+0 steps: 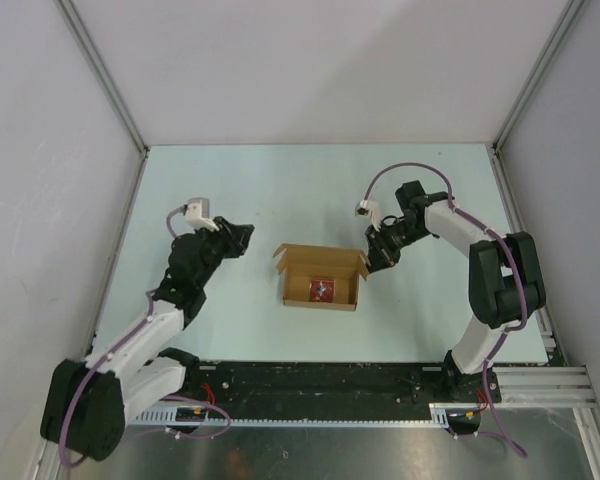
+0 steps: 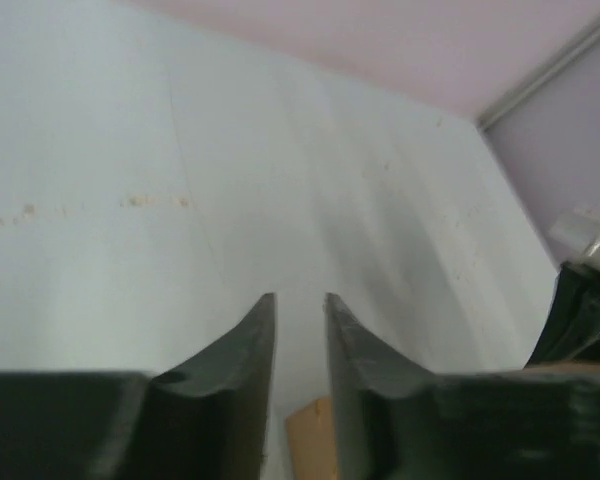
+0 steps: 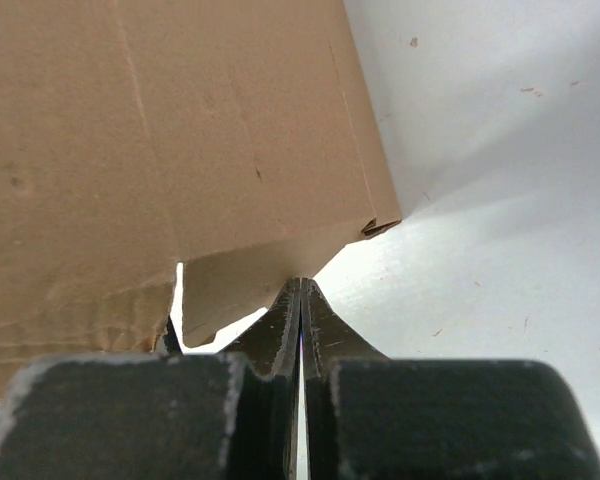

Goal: Fold the paper box

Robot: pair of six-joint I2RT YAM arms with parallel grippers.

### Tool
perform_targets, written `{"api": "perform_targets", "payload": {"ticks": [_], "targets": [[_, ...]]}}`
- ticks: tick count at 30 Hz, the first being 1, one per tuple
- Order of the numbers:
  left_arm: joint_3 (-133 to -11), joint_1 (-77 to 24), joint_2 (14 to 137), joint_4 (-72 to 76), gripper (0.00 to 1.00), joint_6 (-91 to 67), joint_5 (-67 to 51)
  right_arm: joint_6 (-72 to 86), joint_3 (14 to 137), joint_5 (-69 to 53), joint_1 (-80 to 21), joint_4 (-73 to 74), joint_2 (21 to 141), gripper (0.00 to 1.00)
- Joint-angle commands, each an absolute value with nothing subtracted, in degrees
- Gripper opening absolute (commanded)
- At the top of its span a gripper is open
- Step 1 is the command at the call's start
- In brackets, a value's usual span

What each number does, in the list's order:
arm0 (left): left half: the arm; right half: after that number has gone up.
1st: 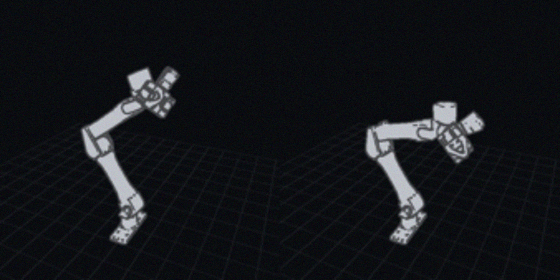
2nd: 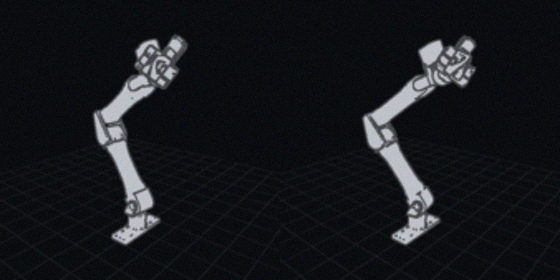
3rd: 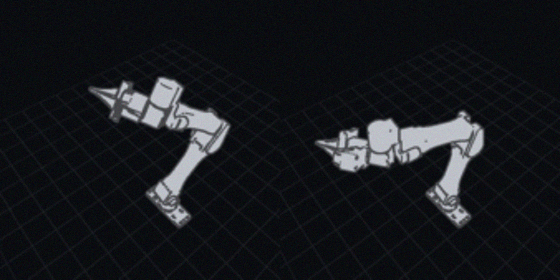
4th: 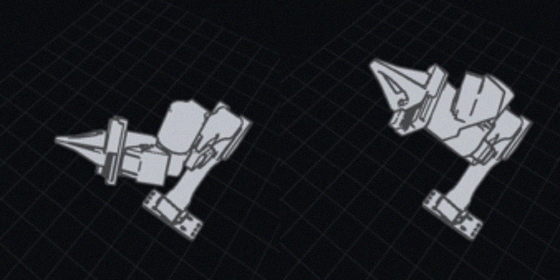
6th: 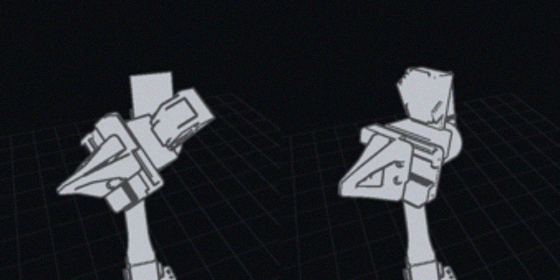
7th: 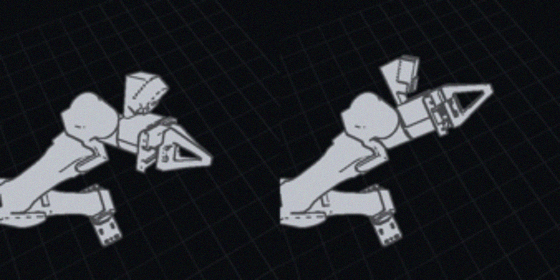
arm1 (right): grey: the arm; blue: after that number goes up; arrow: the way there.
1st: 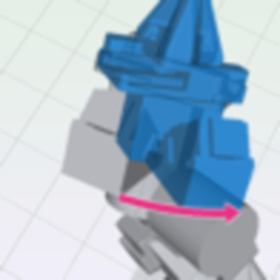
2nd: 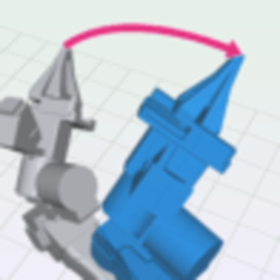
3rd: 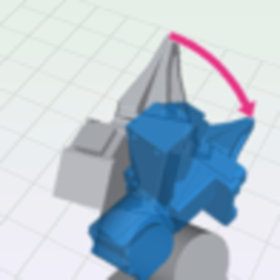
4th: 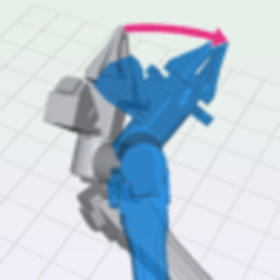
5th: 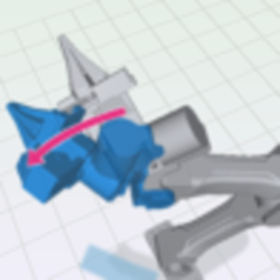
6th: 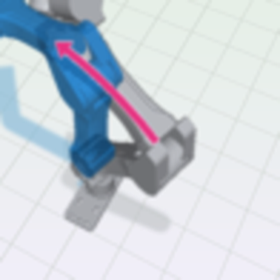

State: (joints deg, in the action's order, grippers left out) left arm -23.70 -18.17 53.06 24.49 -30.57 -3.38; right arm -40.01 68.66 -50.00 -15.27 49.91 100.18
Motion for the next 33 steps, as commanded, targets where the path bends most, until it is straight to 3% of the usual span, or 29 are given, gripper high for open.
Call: {"api": "perform_targets", "payload": {"ticks": [1, 3, 8, 33], "targets": [[-25.4, -18.0, 58.9, 27.1, 0.24, -31.9, -9.0, -38.4, 68.8, -50.6, -15.9, 47.4, 96.9, 0.00], [-25.6, -18.3, 62.2, 28.2, 0.14, -32.0, -11.1, -38.4, 68.8, -50.1, -16.3, 47.1, 97.0, 0.00], [-24.7, -21.9, 65.5, 30.4, 0.00, -31.1, -11.7, -37.6, 68.9, -48.7, -17.0, 46.1, 97.2, 0.00], [-18.1, -29.0, 64.2, 32.3, 0.00, -31.3, -13.1, -37.0, 68.9, -50.4, -18.2, 44.6, 96.5, 0.00]]}}
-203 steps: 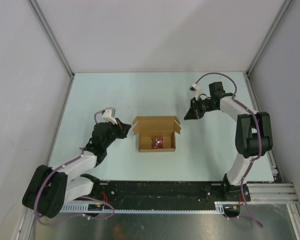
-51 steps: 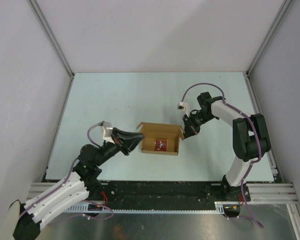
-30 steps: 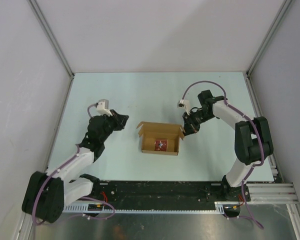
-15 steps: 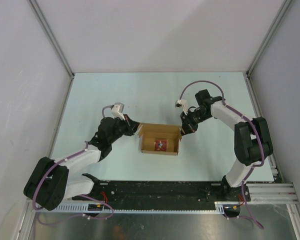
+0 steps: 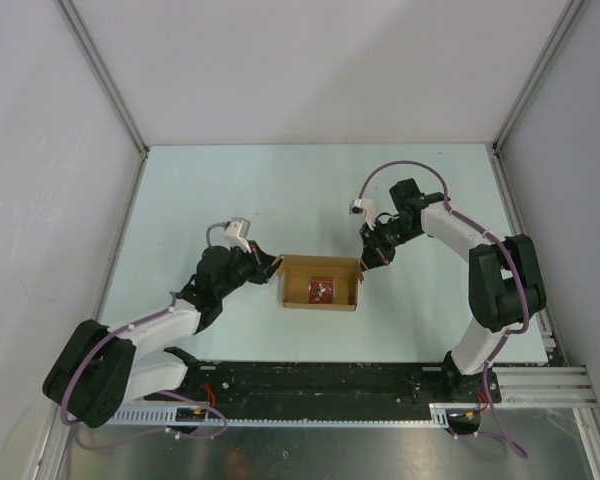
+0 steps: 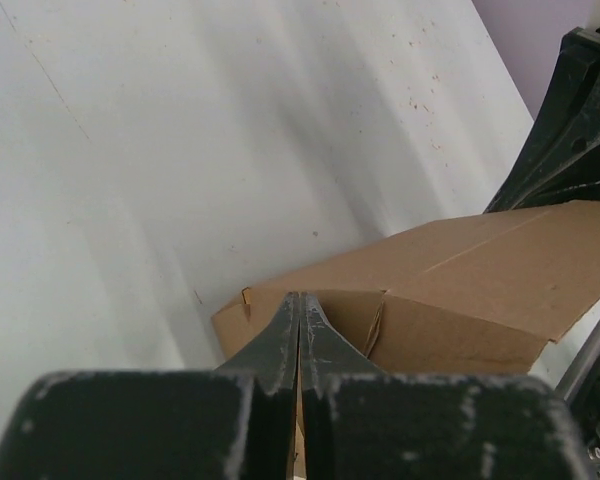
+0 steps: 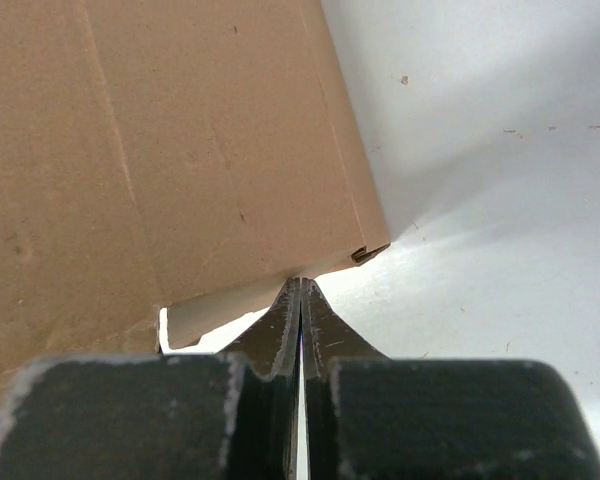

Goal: Fold the paper box

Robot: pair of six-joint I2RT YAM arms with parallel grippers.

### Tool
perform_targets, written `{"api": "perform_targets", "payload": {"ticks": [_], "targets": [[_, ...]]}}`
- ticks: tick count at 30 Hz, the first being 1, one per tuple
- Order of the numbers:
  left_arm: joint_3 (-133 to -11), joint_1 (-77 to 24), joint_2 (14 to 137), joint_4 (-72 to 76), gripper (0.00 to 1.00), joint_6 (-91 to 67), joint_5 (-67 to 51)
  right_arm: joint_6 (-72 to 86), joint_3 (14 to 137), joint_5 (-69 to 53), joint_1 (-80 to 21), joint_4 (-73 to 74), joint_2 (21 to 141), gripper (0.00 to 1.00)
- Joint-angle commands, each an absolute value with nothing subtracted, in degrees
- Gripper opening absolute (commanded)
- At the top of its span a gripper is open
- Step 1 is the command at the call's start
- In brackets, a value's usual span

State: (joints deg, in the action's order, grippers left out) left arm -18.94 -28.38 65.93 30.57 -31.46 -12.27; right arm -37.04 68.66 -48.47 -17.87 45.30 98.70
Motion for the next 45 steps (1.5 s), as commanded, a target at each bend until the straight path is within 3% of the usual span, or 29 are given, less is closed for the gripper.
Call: {"api": "perform_targets", "payload": {"ticks": [1, 45], "targets": [[-18.1, -29.2, 64.1, 32.3, 0.00, -31.4, -13.4, -37.0, 68.9, -50.6, -18.3, 44.6, 96.4, 0.00], [-12.7, -33.7, 61.6, 33.2, 0.00, -32.3, -10.9, -49.0, 68.8, -51.0, -21.0, 55.5, 100.6, 0.00]]}}
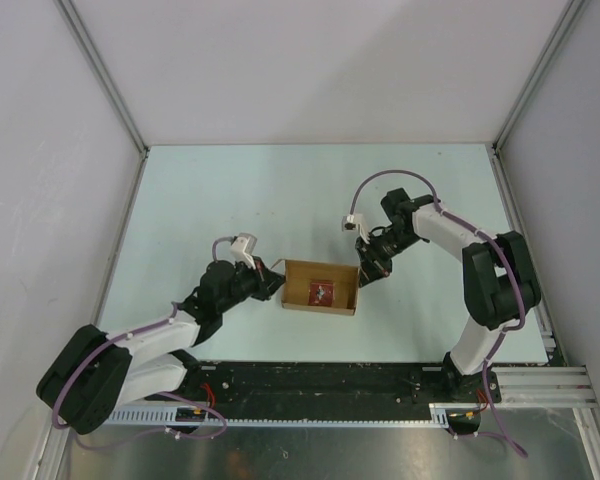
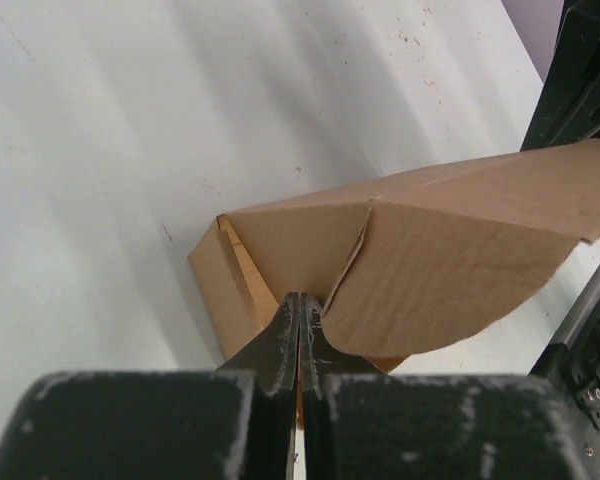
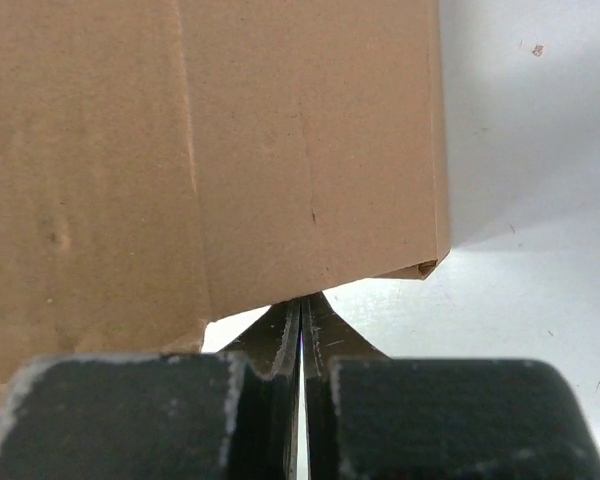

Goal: Fold the paper box

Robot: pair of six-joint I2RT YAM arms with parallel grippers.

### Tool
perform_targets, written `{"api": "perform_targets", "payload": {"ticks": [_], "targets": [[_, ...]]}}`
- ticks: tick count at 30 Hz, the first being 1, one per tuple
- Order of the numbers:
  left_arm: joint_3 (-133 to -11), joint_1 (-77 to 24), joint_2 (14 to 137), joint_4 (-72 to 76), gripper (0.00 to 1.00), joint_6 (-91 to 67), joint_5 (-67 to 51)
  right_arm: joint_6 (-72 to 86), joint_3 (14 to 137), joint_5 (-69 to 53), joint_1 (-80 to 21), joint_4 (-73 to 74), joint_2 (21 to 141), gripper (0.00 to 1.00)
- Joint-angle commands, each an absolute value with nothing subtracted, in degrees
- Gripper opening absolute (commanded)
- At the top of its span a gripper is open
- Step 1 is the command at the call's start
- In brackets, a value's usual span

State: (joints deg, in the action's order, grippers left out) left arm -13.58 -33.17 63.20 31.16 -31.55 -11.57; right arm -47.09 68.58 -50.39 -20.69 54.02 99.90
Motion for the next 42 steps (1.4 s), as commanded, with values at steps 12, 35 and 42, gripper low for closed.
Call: {"api": "perform_targets", "payload": {"ticks": [12, 35, 42], "targets": [[-9.1, -33.9, 58.3, 33.2, 0.00, -33.3, -9.7, -51.8, 68.8, -50.4, -22.1, 58.6, 101.3, 0.00], [-5.5, -33.9, 51.9, 33.0, 0.01, -33.5, -11.0, -45.3, 68.8, -48.0, -20.2, 53.4, 100.7, 0.00], [-4.5, -34.7, 41.5, 29.4, 0.04, -32.4, -17.1, -39.3, 68.9, -44.6, -17.1, 48.5, 99.4, 0.01]]}}
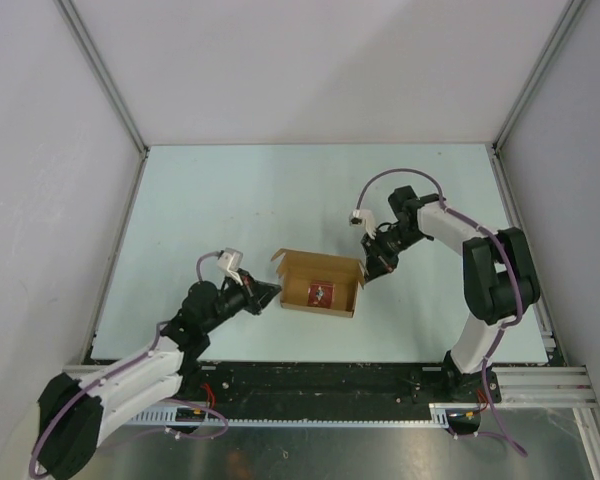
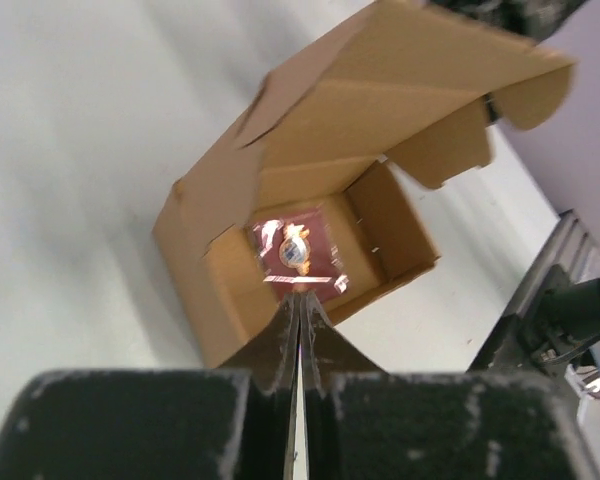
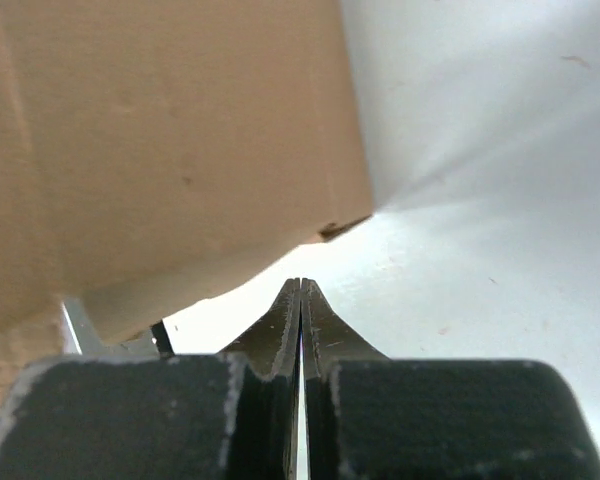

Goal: Fold the paper box

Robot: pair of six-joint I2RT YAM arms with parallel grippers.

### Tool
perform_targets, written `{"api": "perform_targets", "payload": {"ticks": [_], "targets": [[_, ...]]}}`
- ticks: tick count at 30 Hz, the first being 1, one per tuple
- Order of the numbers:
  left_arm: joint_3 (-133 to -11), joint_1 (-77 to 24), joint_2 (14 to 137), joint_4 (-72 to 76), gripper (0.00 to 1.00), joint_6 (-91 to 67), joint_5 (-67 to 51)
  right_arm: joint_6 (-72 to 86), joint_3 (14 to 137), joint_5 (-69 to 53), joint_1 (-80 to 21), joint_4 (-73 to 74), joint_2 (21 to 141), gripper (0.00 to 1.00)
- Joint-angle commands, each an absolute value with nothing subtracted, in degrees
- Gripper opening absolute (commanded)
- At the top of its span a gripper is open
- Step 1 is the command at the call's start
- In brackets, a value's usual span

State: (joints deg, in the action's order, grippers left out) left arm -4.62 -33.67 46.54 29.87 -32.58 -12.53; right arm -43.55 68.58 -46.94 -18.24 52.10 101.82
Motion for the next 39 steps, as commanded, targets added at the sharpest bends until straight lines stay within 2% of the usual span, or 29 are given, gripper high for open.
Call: {"api": "perform_targets", "payload": {"ticks": [1, 6, 9, 19, 26, 31, 34, 39], "targets": [[-4.6, -35.0, 40.4, 29.3, 0.04, -32.2, -17.9, -38.2, 68.8, -44.0, -16.8, 47.8, 99.2, 0.01], [-6.8, -35.7, 31.8, 26.6, 0.04, -31.1, -20.0, -31.7, 68.8, -39.8, -15.8, 42.5, 98.4, 0.01], [-9.4, -35.7, 29.0, 23.6, 0.04, -30.2, -16.8, -29.2, 68.9, -37.7, -14.7, 39.7, 98.1, 0.01], [-18.8, -35.7, 30.7, 13.7, 0.04, -29.5, -2.1, -22.9, 68.9, -35.9, -7.3, 32.3, 96.8, 0.01], [-24.1, -35.7, 31.1, 10.7, 0.10, -29.1, 4.5, -21.3, 68.9, -37.3, -1.6, 30.1, 96.0, 0.02], [-29.7, -35.8, 35.7, 11.2, 0.15, -26.7, 8.2, -19.9, 69.0, -33.2, -0.8, 26.5, 94.7, 0.03], [-35.3, -35.5, 43.3, 10.6, 0.17, -26.5, 9.5, -18.2, 72.1, -31.0, -0.6, 28.6, 94.2, 0.04], [-49.1, -35.3, 55.2, 1.8, 0.14, -27.8, 8.6, -20.0, 83.5, -26.7, -0.5, 34.9, 94.1, 0.07]]}}
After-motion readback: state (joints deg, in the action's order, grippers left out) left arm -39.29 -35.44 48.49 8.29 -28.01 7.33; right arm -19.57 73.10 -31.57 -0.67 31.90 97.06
